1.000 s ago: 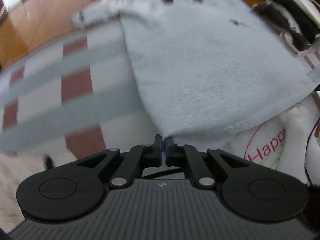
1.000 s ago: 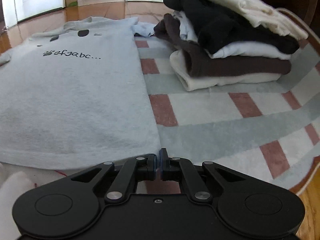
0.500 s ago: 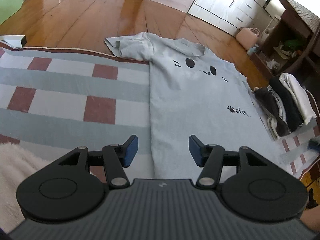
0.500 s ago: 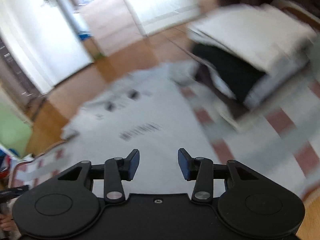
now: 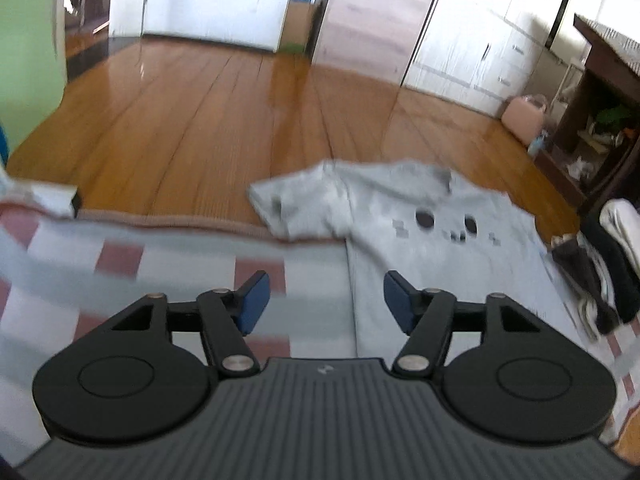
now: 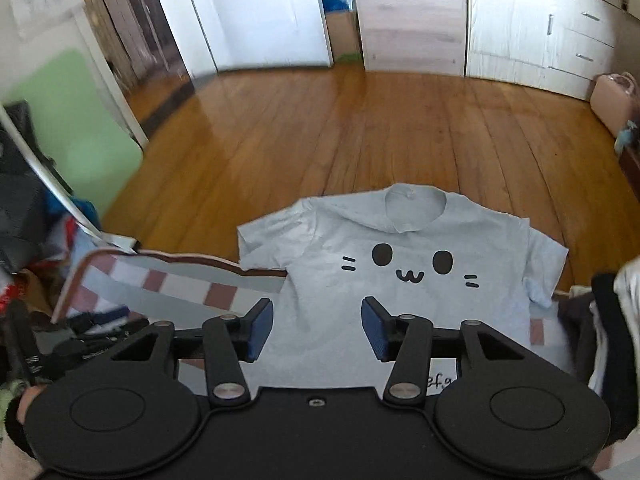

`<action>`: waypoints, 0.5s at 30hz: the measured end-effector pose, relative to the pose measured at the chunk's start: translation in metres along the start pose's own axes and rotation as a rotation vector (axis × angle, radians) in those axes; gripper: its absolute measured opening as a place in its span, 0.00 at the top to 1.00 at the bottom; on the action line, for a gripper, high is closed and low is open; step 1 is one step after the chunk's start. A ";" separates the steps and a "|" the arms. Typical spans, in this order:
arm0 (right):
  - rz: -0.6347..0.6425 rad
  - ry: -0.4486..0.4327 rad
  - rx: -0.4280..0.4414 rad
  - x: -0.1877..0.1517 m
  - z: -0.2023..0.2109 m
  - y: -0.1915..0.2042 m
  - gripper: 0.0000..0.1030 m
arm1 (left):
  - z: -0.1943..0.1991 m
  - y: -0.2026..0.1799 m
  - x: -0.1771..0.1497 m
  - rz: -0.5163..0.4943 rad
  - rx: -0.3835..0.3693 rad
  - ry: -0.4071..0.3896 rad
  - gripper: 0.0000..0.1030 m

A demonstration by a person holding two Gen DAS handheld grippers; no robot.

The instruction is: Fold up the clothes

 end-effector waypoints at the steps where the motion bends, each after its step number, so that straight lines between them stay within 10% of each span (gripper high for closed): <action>1: -0.011 0.027 -0.022 0.011 -0.011 0.003 0.47 | -0.009 0.002 0.009 0.005 0.000 0.001 0.36; 15: -0.176 0.138 -0.274 0.116 -0.233 -0.124 0.47 | -0.221 0.046 0.051 0.042 0.105 0.128 0.35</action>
Point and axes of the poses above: each gripper's, at about its wrist camera, not at the fingertips, and z roughly against the way its jaws point, y to its left, x to its top, the point moved 9 cm from there along -z, roughly the way its jaws point, and after that the axes turned 7 degrees about -z, right-handed, at the moved point
